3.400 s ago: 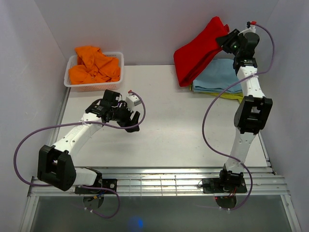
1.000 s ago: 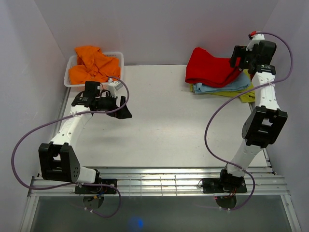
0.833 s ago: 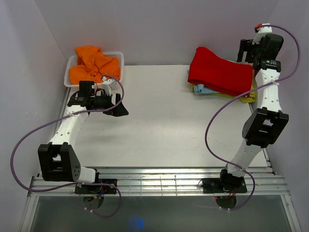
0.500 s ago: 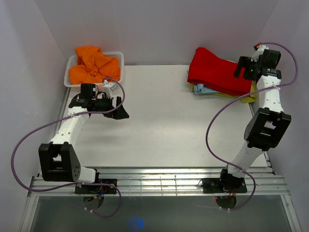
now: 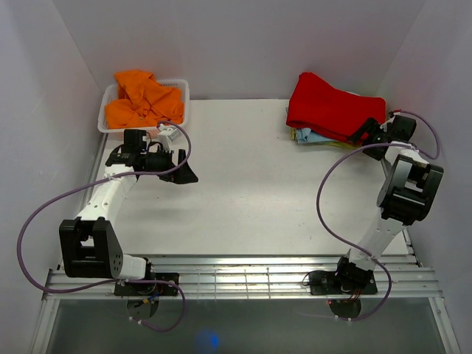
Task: Fold and stack the trousers
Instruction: Neatly place the folded trousers to the corner
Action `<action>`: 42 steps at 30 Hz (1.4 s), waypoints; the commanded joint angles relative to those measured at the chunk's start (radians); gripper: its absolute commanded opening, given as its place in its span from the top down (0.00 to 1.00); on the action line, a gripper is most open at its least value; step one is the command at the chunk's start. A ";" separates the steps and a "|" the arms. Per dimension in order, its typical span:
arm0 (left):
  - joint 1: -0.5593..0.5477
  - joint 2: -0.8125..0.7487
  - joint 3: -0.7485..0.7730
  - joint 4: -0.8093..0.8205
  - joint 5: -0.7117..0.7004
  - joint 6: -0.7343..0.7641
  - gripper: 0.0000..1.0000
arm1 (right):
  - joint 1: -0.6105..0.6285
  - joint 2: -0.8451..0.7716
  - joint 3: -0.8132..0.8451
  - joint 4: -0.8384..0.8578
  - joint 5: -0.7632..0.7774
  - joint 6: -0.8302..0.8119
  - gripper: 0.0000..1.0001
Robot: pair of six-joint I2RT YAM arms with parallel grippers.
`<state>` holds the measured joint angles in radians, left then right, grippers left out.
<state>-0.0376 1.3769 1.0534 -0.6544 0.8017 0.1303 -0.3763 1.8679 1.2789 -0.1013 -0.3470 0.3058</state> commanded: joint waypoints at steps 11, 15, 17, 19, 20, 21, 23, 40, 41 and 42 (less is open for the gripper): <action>0.002 -0.002 0.026 0.006 0.002 0.000 0.02 | 0.014 0.315 0.519 0.187 -0.006 -0.122 0.40; 0.004 -0.006 0.034 0.006 -0.021 -0.011 0.02 | 0.031 0.271 0.504 0.163 -0.035 -0.139 0.17; 0.007 -0.004 0.039 0.001 -0.021 -0.018 0.02 | 0.045 0.189 0.426 0.161 -0.052 -0.167 0.05; 0.015 -0.006 0.048 -0.010 -0.012 -0.021 0.02 | 0.054 0.099 0.375 0.137 -0.089 -0.188 0.01; 0.019 -0.012 0.051 -0.016 -0.012 -0.020 0.02 | 0.060 0.064 0.328 0.100 -0.107 -0.218 0.04; 0.024 -0.019 0.053 -0.016 -0.010 -0.017 0.02 | 0.063 0.028 0.301 0.059 -0.128 -0.233 0.07; 0.036 -0.030 0.053 -0.011 -0.019 -0.017 0.02 | 0.073 -0.083 0.234 -0.028 -0.159 -0.278 0.10; 0.079 -0.150 -0.107 0.016 -0.173 0.074 0.02 | 0.174 -0.861 -0.399 -0.525 -0.184 -0.824 0.10; 0.081 -0.159 -0.112 0.015 -0.174 0.071 0.02 | 0.180 -0.890 -0.420 -0.534 -0.178 -0.838 0.10; 0.079 -0.160 -0.109 0.009 -0.176 0.068 0.02 | 0.181 -0.910 -0.434 -0.541 -0.169 -0.841 0.10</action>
<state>0.0422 1.2724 0.9497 -0.6525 0.6441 0.1791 -0.2104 1.0412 0.8780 -0.5949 -0.5259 -0.4511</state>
